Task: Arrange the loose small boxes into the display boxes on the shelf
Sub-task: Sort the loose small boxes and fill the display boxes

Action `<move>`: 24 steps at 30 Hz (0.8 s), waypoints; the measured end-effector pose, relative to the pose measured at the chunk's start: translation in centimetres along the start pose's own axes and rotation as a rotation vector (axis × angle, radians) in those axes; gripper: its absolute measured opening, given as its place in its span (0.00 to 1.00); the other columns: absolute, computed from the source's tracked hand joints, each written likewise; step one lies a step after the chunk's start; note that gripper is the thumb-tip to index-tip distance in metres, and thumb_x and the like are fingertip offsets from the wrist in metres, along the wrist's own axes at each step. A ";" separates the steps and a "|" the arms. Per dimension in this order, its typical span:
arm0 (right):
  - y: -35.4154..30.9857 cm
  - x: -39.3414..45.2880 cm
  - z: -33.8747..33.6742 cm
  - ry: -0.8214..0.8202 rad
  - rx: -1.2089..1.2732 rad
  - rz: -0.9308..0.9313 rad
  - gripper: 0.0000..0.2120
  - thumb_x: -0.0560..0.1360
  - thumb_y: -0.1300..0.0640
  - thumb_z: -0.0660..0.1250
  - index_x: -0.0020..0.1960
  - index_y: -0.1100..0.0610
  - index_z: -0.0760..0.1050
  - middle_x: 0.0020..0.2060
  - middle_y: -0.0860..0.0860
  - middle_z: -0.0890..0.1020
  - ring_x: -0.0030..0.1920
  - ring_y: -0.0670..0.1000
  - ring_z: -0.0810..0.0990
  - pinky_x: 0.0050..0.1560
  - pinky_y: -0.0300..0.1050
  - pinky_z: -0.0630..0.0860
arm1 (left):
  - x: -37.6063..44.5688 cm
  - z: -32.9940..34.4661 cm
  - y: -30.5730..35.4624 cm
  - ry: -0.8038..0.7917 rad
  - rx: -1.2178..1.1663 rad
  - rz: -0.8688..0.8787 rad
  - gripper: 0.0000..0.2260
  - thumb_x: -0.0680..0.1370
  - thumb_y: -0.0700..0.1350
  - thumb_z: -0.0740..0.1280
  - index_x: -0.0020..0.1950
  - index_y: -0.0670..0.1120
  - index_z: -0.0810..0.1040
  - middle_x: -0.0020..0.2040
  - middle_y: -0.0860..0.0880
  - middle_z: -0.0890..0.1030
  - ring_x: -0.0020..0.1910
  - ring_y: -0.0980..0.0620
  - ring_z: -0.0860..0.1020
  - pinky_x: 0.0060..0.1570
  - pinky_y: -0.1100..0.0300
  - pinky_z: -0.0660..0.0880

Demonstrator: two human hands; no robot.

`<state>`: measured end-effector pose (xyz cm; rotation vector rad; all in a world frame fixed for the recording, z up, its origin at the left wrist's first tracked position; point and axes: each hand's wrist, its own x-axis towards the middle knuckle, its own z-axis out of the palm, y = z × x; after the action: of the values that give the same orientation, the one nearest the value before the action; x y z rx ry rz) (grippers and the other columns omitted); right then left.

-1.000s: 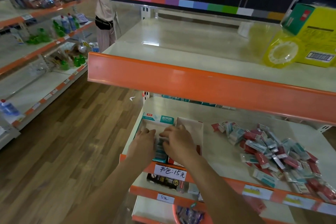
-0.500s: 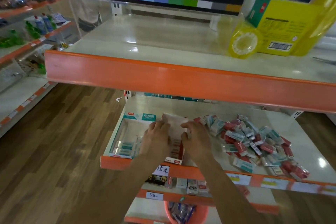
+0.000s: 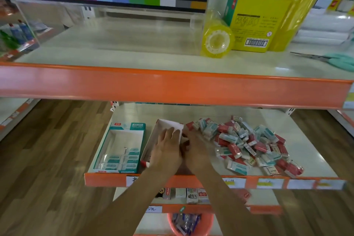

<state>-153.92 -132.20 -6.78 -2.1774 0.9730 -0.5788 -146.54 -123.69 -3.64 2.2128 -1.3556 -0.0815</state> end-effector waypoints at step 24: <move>1.7 2.3 -2.6 0.159 -0.086 0.081 0.15 0.76 0.61 0.63 0.63 0.56 0.74 0.71 0.52 0.63 0.61 0.54 0.75 0.50 0.41 0.72 | 3.0 2.5 1.3 -0.088 0.131 0.117 0.15 0.76 0.44 0.61 0.63 0.46 0.72 0.65 0.50 0.69 0.67 0.49 0.63 0.65 0.59 0.63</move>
<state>-154.90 -135.88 -5.98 -2.1816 1.1846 -0.6913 -146.87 -127.74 -4.54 2.2542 -1.5769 -0.0495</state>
